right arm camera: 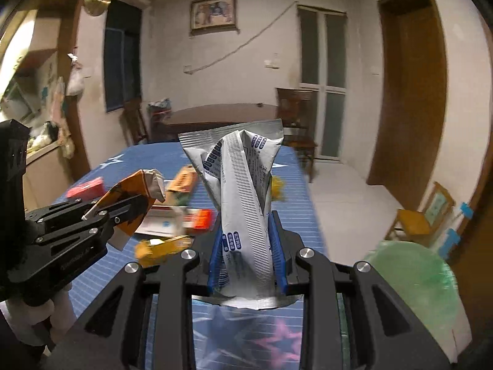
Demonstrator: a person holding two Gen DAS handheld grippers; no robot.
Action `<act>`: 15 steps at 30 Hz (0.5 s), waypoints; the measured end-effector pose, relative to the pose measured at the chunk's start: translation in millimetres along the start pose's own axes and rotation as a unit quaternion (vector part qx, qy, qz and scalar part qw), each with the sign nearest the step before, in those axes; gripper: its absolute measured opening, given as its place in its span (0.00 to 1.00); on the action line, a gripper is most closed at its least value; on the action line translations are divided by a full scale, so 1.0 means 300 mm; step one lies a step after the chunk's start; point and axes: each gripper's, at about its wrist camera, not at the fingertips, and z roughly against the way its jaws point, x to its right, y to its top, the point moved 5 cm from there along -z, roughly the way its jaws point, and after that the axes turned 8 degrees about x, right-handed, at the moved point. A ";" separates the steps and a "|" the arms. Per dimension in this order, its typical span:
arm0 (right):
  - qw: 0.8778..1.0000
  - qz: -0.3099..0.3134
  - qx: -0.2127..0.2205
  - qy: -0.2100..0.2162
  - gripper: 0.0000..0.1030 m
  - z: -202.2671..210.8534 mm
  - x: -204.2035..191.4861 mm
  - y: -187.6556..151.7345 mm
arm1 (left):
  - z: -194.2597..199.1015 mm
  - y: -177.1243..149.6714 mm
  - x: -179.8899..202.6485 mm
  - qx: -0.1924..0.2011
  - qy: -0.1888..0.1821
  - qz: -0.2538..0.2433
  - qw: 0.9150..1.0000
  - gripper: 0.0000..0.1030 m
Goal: Collect trash
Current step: 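Carry the tube and white wrapper over the green bin with both tools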
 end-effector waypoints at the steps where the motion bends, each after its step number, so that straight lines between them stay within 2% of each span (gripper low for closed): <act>1: 1.000 -0.003 0.000 -0.009 0.25 0.011 0.037 0.002 | -0.025 0.008 0.038 -0.001 -0.011 -0.003 1.000 0.08; 9: 0.997 -0.026 -0.011 -0.076 0.25 0.063 0.307 -0.007 | -0.201 0.040 0.346 -0.015 -0.082 -0.021 0.996 0.08; 15: 0.991 -0.045 -0.039 -0.120 0.25 0.071 0.500 -0.048 | -0.344 0.028 0.554 -0.039 -0.126 -0.032 0.991 0.08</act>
